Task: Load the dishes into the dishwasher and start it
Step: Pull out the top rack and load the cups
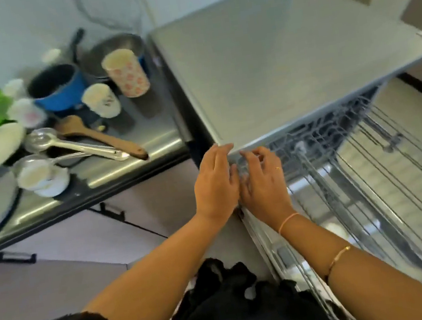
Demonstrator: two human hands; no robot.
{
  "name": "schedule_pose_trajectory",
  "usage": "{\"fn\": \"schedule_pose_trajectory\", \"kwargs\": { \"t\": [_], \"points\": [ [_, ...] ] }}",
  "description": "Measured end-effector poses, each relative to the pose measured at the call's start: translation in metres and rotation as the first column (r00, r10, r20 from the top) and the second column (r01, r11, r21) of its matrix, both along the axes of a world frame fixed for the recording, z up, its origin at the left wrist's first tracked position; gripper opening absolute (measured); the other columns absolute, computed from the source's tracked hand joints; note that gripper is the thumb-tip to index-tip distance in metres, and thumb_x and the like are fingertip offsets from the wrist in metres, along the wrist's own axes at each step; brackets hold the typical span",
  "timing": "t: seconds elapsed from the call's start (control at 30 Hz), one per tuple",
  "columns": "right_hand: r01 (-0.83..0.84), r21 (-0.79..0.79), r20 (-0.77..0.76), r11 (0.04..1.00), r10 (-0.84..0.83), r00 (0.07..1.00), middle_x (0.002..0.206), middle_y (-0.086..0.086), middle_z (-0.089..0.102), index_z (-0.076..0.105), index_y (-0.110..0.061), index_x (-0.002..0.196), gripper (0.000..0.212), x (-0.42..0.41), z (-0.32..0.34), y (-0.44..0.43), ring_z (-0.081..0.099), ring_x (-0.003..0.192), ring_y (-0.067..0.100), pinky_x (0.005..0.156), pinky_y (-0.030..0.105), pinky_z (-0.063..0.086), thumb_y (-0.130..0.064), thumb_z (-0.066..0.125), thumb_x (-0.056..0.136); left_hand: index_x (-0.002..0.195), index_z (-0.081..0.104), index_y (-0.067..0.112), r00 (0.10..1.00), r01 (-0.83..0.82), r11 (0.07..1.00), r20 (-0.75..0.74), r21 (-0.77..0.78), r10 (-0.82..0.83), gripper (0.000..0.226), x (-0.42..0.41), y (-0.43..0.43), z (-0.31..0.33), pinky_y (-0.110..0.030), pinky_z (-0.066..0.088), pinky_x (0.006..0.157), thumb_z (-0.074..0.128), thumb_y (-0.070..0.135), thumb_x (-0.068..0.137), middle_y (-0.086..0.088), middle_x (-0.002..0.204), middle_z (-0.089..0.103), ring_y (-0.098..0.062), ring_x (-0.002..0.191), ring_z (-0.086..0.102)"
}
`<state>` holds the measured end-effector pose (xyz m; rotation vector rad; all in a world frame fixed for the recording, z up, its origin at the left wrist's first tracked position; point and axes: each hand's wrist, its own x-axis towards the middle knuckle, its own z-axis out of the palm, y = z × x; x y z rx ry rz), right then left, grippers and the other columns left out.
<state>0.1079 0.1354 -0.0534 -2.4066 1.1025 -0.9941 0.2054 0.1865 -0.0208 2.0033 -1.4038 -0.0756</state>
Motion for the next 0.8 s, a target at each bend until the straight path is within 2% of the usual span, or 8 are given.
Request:
{"fn": "schedule_pose_trajectory", "kwargs": {
  "t": [0.1, 0.17, 0.27, 0.47, 0.67, 0.73, 0.8],
  "points": [
    [-0.067, -0.013, 0.068, 0.998, 0.067, 0.995, 0.115, 0.015, 0.043, 0.046, -0.008, 0.118, 0.043, 0.051, 0.019, -0.003, 0.045, 0.097, 0.029, 0.081, 0.043, 0.047, -0.015, 0.046, 0.076, 0.125, 0.052, 0.013, 0.992, -0.121, 0.989, 0.014, -0.09, 0.122, 0.038, 0.046, 0.011, 0.02, -0.021, 0.038, 0.099, 0.057, 0.009, 0.088, -0.003, 0.129, 0.052, -0.014, 0.128, 0.039],
    [-0.139, -0.01, 0.042, 0.99, 0.139, 0.989, 0.114, 0.018, 0.047, 0.046, -0.007, 0.119, 0.048, 0.087, 0.028, 0.0, 0.045, 0.1, 0.03, 0.088, 0.042, 0.043, -0.014, 0.045, 0.072, 0.123, 0.053, 0.009, 0.978, -0.193, 0.968, 0.043, -0.16, 0.202, 0.038, 0.08, 0.023, 0.028, -0.029, 0.038, 0.105, 0.058, 0.006, 0.086, -0.006, 0.125, 0.053, -0.02, 0.125, 0.043],
    [-0.221, 0.012, -0.017, 0.975, 0.221, 0.975, 0.113, 0.019, 0.049, 0.047, -0.005, 0.117, 0.048, 0.136, 0.038, 0.005, 0.051, 0.097, 0.036, 0.087, 0.044, 0.044, -0.008, 0.053, 0.07, 0.122, 0.053, 0.007, 0.942, -0.323, 0.927, 0.029, -0.191, 0.334, 0.039, 0.13, 0.045, 0.033, -0.033, 0.035, 0.107, 0.061, 0.005, 0.083, -0.01, 0.126, 0.053, -0.024, 0.126, 0.042],
    [-0.275, 0.11, 0.016, 0.955, 0.275, 0.961, 0.117, 0.016, 0.044, 0.049, -0.004, 0.122, 0.047, 0.215, 0.048, 0.006, 0.046, 0.102, 0.031, 0.092, 0.036, 0.038, -0.003, 0.056, 0.075, 0.122, 0.052, 0.005, 0.87, -0.484, 0.855, 0.0, -0.187, 0.492, 0.041, 0.209, 0.082, 0.039, -0.046, 0.039, 0.104, 0.064, 0.004, 0.083, -0.013, 0.128, 0.051, -0.029, 0.126, 0.044],
    [-0.333, 0.12, 0.006, 0.935, 0.334, 0.942, 0.118, 0.014, 0.043, 0.047, -0.005, 0.124, 0.046, 0.289, 0.054, 0.007, 0.046, 0.104, 0.03, 0.093, 0.032, 0.036, -0.006, 0.057, 0.079, 0.135, 0.037, 0.009, 0.746, -0.666, 0.732, -0.128, -0.142, 0.654, 0.062, 0.267, 0.103, 0.035, -0.047, 0.026, 0.113, 0.066, 0.013, 0.08, -0.014, 0.145, 0.032, -0.031, 0.137, 0.024],
    [-0.354, 0.097, 0.015, 0.93, 0.354, 0.935, 0.118, 0.013, 0.043, 0.047, -0.006, 0.123, 0.046, 0.309, 0.052, 0.013, 0.044, 0.106, 0.027, 0.092, 0.024, 0.031, -0.008, 0.059, 0.079, 0.138, 0.031, 0.011, 0.705, -0.707, 0.7, -0.174, -0.097, 0.688, 0.072, 0.281, 0.109, 0.028, -0.049, 0.023, 0.114, 0.07, 0.022, 0.078, -0.014, 0.144, 0.03, -0.031, 0.137, 0.023],
    [-0.312, 0.088, 0.058, 0.946, 0.308, 0.95, 0.122, 0.015, 0.042, 0.045, -0.004, 0.124, 0.049, 0.326, 0.051, 0.015, 0.04, 0.111, 0.024, 0.092, 0.017, 0.024, -0.009, 0.062, 0.078, 0.14, 0.026, 0.012, 0.643, -0.753, 0.658, -0.241, -0.021, 0.727, 0.082, 0.291, 0.114, 0.022, -0.044, 0.016, 0.114, 0.073, 0.031, 0.076, -0.013, 0.143, 0.029, -0.03, 0.137, 0.022]
  ]
}}
